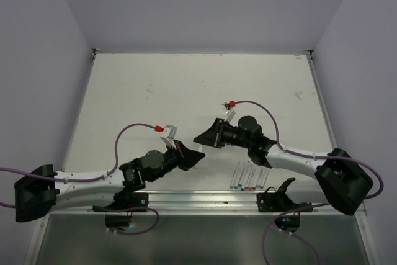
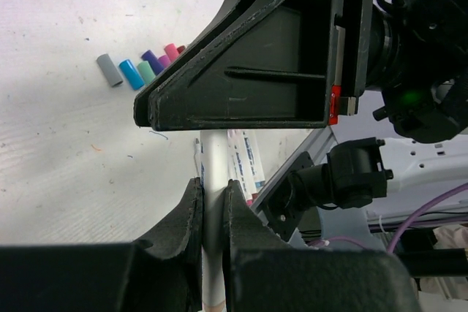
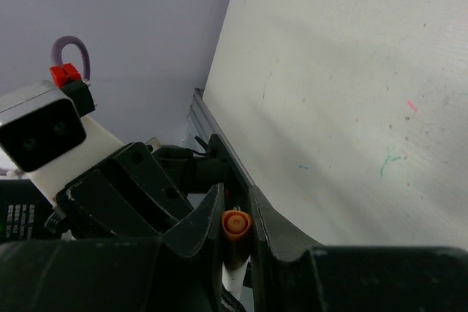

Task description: Open the pen caps

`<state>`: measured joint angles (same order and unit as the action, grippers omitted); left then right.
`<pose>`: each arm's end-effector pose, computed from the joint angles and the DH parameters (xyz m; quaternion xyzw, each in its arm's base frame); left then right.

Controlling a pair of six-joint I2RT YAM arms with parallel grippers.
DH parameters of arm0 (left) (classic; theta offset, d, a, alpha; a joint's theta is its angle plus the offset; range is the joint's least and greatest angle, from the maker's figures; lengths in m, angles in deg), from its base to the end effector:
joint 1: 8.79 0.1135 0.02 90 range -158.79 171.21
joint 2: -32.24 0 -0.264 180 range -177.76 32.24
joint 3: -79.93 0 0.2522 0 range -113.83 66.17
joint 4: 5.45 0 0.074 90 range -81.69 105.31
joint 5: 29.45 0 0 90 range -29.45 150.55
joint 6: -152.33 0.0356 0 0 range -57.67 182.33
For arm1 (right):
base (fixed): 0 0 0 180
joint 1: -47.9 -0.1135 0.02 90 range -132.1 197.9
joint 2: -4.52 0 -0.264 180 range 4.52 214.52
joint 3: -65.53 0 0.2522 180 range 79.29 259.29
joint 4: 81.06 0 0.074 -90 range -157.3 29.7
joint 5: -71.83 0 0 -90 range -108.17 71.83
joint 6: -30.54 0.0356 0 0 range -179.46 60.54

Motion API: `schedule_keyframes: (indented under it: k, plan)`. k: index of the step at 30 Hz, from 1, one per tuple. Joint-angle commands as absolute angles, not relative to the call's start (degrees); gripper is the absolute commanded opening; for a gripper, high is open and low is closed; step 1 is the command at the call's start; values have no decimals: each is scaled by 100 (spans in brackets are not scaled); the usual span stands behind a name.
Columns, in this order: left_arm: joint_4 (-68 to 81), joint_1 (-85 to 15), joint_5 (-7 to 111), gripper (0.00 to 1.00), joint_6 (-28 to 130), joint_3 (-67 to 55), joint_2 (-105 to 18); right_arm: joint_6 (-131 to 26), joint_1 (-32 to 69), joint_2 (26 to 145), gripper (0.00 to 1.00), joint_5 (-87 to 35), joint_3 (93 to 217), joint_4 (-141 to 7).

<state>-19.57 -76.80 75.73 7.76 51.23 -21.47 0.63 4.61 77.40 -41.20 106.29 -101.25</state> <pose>0.0830 -0.1808 0.1992 0.0059 0.7689 -0.5047 0.3926 0.1799 0.1886 0.2096 -0.0132 0.7713 0.5804 0.2609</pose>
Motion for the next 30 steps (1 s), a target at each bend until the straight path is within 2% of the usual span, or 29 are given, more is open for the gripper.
schedule_keyframes:
  k: [1, 5, 11, 13, 16, 19, 20, 21, 23, 24, 26, 28, 30]
  plan:
    - [-3087, -7787, 6276, 0, 512, 5490, -1900, -585, 694, 7861, 0, -3488, 10856, -10683]
    - [-4735, -7787, 5293, 0, 318, 6018, -1926, -261, 1010, 8212, 0, -3917, 10680, -12008]
    - [-6364, -7770, 4747, 0, 28, 6432, -2321, 583, 1142, 9161, 0, -4603, 10882, -13723]
    - [-6543, -7769, 4675, 0, -7, 6415, -2488, 865, 1134, 9442, 0, -4682, 10882, -14278]
    - [-6395, -7769, 4657, 0, 45, 6371, -2524, 874, 1151, 9549, 0, -4639, 10865, -14323]
    - [-3478, -7804, 5716, 0, 229, 5731, -2033, 629, 1169, 9279, 0, -4324, 10873, -13570]
    - [-1762, -7874, 6669, 0, 212, 5546, -1849, 341, 1160, 9155, 0, -4157, 10908, -12793]
    - [-1214, -7936, 7009, 0, 134, 5405, -1760, 155, 1142, 8997, 0, -4016, 10934, -12394]
    - [-387, -8067, 7851, 0, -191, 5290, -1567, -179, 1107, 8707, 0, -3361, 11084, -11542]
    - [-139, -8164, 8091, 0, -288, 5237, -1487, -503, 1064, 8357, 0, -3060, 11162, -10415]
    - [746, -8436, 8766, 0, -657, 4808, -1705, -821, 984, 8048, 0, -2357, 11444, -9119]
    - [787, -8639, 8998, 0, -728, 4649, -1881, -989, 922, 7757, 0, -1670, 11584, -8699]
    - [-115, -8841, 8728, 0, -388, 4779, -2084, -1077, 922, 7581, 0, -1310, 11655, -8296]
